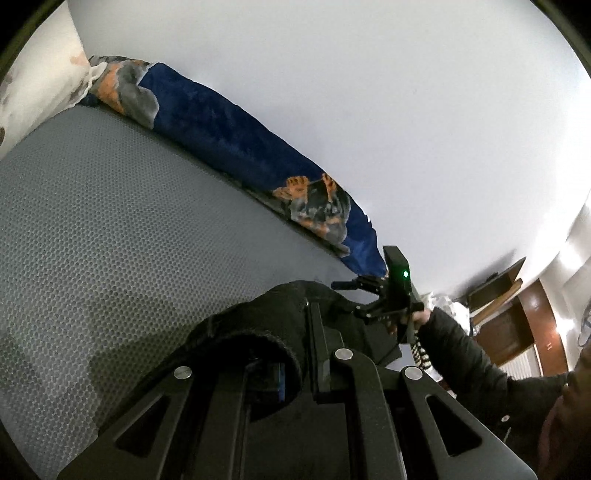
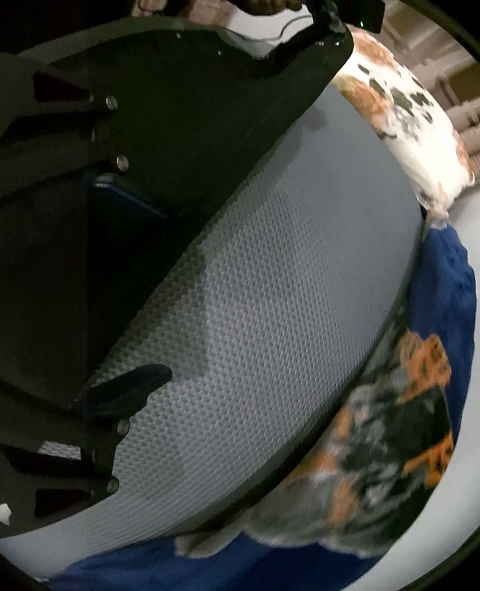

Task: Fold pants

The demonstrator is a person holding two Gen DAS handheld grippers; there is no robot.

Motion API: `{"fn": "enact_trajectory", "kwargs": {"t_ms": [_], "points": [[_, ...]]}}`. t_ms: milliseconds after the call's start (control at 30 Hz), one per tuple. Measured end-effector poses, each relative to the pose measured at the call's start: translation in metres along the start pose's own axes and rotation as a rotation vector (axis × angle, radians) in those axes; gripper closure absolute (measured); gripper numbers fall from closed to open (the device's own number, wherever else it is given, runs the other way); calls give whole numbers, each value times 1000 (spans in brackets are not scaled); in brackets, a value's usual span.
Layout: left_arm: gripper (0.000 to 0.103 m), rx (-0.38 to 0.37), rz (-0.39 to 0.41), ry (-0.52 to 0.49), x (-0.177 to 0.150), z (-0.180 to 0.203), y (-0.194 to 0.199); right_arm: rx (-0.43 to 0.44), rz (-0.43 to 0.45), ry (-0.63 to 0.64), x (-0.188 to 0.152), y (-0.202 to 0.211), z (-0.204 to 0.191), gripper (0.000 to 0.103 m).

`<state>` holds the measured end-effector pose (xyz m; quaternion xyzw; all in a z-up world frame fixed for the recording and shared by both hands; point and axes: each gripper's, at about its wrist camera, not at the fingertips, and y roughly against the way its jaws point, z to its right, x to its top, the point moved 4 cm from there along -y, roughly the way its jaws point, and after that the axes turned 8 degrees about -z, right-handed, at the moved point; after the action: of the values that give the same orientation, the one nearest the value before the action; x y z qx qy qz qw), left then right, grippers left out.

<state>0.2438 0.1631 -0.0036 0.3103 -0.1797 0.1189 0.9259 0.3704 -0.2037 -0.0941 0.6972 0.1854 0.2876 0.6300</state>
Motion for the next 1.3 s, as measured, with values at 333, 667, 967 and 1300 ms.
{"fn": "enact_trajectory", "kwargs": {"t_ms": [333, 667, 967, 1300], "points": [[94, 26, 1, 1, 3, -1, -6, 26, -131, 90, -5, -19, -9, 54], [94, 53, -13, 7, 7, -13, -13, -54, -129, 46, -23, -16, -5, 69], [94, 98, -14, 15, 16, -28, -24, -258, -10, -30, -39, -8, -29, 91], [94, 156, -42, -21, 14, -42, -24, -502, 72, -106, -60, 30, -63, 94]]}}
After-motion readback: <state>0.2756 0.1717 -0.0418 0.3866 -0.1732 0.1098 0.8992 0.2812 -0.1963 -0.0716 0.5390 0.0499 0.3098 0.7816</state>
